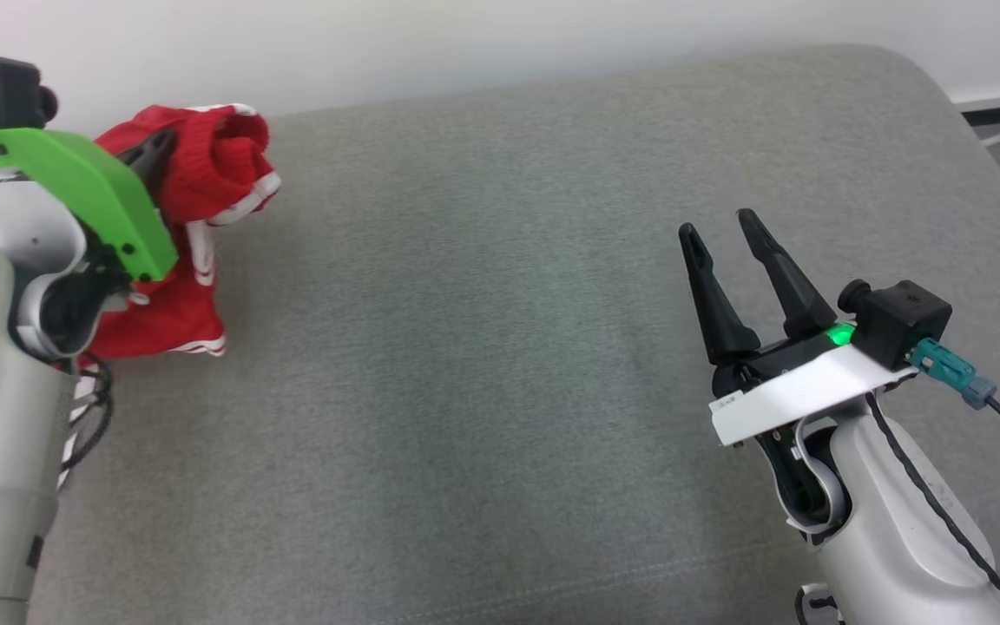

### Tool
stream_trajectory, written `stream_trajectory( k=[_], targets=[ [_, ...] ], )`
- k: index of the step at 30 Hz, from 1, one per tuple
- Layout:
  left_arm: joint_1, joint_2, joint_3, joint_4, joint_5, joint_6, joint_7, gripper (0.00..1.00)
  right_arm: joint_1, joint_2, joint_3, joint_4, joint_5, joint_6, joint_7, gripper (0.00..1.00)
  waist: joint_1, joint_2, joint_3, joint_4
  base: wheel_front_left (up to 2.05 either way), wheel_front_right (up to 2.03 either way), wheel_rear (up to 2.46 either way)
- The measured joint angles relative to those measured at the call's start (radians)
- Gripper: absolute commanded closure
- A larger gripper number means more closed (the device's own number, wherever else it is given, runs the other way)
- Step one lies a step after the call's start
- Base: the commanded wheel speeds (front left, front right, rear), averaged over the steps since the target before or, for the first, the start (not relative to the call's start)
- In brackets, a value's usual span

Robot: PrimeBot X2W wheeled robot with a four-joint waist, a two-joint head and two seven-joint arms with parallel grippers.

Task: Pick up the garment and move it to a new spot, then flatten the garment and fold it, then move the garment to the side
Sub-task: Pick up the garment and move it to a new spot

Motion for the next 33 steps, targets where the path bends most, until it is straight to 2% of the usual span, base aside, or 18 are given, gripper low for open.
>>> stream_trajectory(
  k=[6,9,11,12,15,17,19,22,31,33],
  targets=[
    [-0.035,-0.087,-0.026,-0.083,-0.104,0.0,0.015,1.0,-0.001,0.002,-0.011,-0.008,0.002,0.0,0.0,0.0,0.0,0.0,0.007,-0.07,0.0,0.0,0.0],
    [-0.085,-0.139,0.0,-0.132,-0.179,0.0,0.007,1.0,-0.001,0.004,-0.013,-0.008,0.005,0.0,0.0,0.0,0.0,0.0,0.011,-0.106,0.0,0.0,0.0],
    [-0.119,-0.19,0.041,-0.163,-0.262,0.0,-0.009,1.0,-0.001,0.005,-0.017,-0.009,0.005,0.0,0.0,0.0,0.0,0.0,0.013,-0.128,0.0,0.0,0.0],
    [-0.158,-0.242,0.062,-0.197,-0.323,0.0,-0.017,1.0,0.0,0.005,-0.03,-0.011,0.005,0.0,0.0,0.0,0.0,0.0,0.015,-0.147,0.0,0.0,0.0],
    [-0.205,-0.337,0.108,-0.255,-0.446,0.0,-0.038,1.0,0.001,0.005,-0.049,-0.015,0.005,0.0,0.0,0.0,0.0,0.0,0.019,-0.165,0.0,0.0,0.0],
    [-0.232,-0.368,0.145,-0.278,-0.491,0.0,-0.062,1.0,0.005,0.006,-0.059,-0.021,0.005,0.0,0.0,0.0,0.0,0.0,0.023,-0.167,0.0,0.0,0.0],
    [-0.247,-0.344,0.179,-0.273,-0.496,0.0,-0.076,1.0,0.012,0.005,-0.071,-0.027,0.005,0.0,0.0,0.0,0.0,0.0,0.027,-0.162,0.0,0.0,0.0],
    [-0.222,-0.271,0.202,-0.206,-0.473,0.0,-0.077,1.0,0.016,0.007,-0.072,-0.029,0.005,0.0,0.0,0.0,0.0,0.0,0.033,-0.148,0.0,0.0,0.0],
    [0.084,-0.133,0.207,-0.009,-0.413,0.014,-0.058,1.0,0.018,0.007,-0.073,-0.034,0.002,0.0,0.0,0.0,0.0,0.0,0.054,-0.093,0.0,0.0,0.0],
    [0.112,-0.117,0.208,0.006,-0.399,0.014,-0.06,1.0,0.017,0.006,-0.071,-0.035,0.002,0.0,0.0,0.0,0.0,0.0,0.057,-0.087,0.0,0.0,0.0]
  ],
)
